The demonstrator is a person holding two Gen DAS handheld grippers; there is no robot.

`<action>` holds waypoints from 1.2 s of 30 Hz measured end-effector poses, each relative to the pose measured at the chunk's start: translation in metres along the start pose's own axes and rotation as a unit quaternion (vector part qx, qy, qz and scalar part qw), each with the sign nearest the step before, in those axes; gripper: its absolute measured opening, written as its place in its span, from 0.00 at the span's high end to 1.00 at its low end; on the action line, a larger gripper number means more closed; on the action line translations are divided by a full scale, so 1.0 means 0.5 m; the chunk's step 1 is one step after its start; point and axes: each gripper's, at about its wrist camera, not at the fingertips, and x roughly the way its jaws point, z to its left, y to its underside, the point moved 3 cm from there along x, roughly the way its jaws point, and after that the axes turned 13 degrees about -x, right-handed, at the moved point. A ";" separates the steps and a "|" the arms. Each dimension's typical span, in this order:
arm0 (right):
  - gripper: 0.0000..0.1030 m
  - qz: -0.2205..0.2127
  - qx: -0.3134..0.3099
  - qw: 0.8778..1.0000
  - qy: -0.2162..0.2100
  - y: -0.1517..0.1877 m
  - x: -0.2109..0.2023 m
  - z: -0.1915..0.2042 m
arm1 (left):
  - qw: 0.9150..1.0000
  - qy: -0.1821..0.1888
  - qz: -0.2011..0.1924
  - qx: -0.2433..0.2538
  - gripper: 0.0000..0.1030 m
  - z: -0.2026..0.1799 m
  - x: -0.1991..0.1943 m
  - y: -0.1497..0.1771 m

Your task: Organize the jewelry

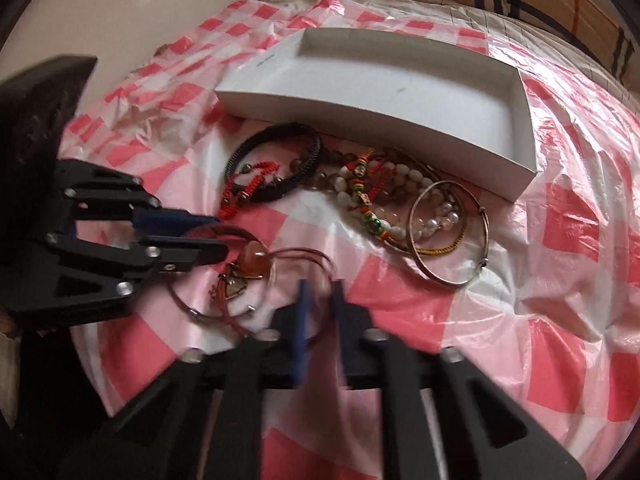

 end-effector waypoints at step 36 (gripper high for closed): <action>0.37 -0.046 -0.022 0.997 -0.050 -0.072 0.066 0.063 | 0.986 0.031 -0.116 -0.119 0.95 0.077 -0.089 -0.056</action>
